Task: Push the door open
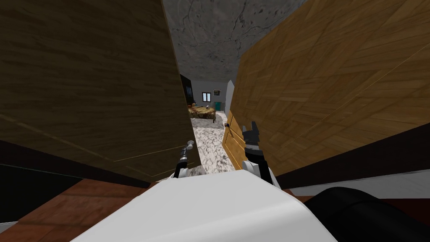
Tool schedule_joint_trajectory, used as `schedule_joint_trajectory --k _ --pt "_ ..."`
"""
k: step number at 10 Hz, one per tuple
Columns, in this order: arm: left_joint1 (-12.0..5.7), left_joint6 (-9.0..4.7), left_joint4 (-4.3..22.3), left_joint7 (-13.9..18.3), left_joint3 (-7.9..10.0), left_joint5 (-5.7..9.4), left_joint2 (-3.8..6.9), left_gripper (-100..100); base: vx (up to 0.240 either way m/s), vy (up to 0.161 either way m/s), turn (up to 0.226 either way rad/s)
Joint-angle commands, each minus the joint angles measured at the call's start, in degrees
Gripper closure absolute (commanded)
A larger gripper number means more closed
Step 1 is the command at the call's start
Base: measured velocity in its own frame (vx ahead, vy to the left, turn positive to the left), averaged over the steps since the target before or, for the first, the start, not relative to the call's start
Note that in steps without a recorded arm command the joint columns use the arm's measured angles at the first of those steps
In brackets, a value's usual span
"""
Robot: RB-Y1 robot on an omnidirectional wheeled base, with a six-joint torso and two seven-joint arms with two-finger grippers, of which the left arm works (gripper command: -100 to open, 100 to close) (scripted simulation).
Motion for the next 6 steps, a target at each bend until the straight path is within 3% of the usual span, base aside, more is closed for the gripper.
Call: schedule_joint_trajectory --k 1,6 --pt "0.06 0.07 -2.32 0.72 0.1 0.01 -0.06 100 0.018 -0.002 -0.008" --pt "0.78 0.76 -3.76 9.2 2.68 1.55 -1.34 100 0.045 0.006 -0.037"
